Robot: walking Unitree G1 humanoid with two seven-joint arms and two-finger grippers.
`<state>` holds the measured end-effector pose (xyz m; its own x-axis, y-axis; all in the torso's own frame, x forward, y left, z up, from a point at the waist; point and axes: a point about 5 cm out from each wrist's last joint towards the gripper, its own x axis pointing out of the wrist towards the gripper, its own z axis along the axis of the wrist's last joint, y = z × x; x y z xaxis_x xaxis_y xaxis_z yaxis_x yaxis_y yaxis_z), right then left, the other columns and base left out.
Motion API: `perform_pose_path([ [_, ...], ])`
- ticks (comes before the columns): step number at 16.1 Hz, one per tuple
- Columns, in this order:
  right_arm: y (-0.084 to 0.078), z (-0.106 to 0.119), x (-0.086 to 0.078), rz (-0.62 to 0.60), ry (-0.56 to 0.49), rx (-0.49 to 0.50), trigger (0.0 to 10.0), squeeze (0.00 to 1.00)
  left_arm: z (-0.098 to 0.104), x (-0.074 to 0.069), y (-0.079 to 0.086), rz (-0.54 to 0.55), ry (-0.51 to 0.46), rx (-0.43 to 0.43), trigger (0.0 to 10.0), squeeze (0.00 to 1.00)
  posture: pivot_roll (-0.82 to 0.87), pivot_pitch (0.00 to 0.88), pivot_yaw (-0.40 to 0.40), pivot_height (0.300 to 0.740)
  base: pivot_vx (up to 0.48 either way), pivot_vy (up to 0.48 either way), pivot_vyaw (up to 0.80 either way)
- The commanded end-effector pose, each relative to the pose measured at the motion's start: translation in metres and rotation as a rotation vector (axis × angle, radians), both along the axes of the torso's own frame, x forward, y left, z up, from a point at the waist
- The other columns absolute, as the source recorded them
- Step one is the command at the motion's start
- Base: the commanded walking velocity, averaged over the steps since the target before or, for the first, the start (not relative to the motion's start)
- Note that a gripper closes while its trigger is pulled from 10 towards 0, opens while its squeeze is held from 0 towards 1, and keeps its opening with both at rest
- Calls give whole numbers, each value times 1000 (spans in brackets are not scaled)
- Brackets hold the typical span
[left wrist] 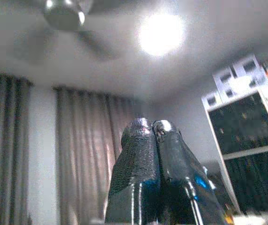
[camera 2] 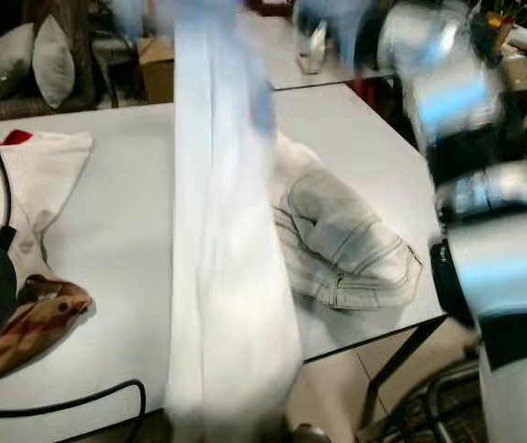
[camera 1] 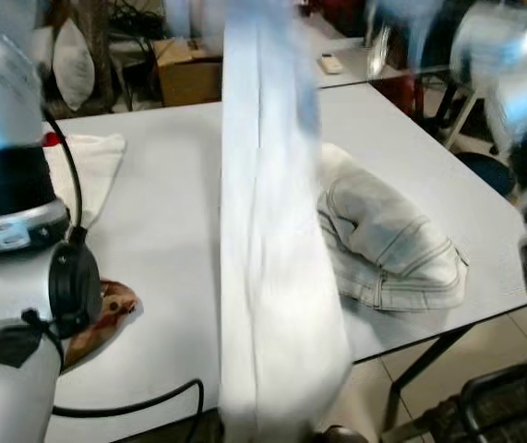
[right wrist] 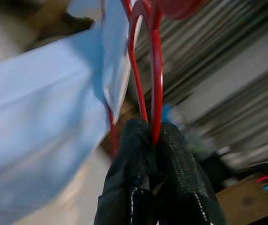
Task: Hang hanger
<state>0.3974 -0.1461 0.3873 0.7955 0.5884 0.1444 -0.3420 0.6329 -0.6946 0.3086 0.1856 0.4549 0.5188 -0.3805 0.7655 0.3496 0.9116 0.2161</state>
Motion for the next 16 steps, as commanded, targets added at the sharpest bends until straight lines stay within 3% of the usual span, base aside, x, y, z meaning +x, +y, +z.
perform_pose_path([
  [1,-14,58,-16,-3,-241,244,10000,0,11,-12,6,20,-75,-49,10000,0,-135,10,-7,740,0,0,0],
  [3,-16,70,-20,23,-298,267,10000,0,10,-15,4,16,-83,-59,10000,0,-131,12,-10,740,0,0,0],
  [4,-16,61,-17,45,-279,243,10000,0,8,-16,1,8,-88,-58,10000,0,-131,14,-12,740,0,0,0],
  [6,-17,35,-10,62,-238,200,10000,0,-3,-14,-8,-18,-64,-47,10000,0,-133,20,-4,740,0,0,0],
  [7,-17,5,-5,92,-201,137,10000,0,-23,-8,-22,-35,5,-18,10000,0,-131,26,5,740,0,0,0],
  [8,-18,-9,-4,109,-171,117,10000,0,-33,-6,-28,-37,35,3,10000,0,-133,28,11,740,0,0,0],
  [10,-23,-58,-5,233,15,20,10000,0,-65,1,-45,-25,136,95,10000,0,-140,35,22,740,0,0,0],
  [11,-25,-68,-7,262,58,-1,10000,0,-71,2,-48,-25,158,104,10000,0,-140,35,22,740,0,0,0],
  [13,-41,-116,-25,386,248,-141,10000,0,-96,14,-52,31,278,117,10000,0,-143,40,28,740,0,0,0],
  [16,-59,-140,-52,447,393,-242,10000,0,-114,23,-51,94,363,189,10000,0,-147,40,29,740,0,0,0],
])
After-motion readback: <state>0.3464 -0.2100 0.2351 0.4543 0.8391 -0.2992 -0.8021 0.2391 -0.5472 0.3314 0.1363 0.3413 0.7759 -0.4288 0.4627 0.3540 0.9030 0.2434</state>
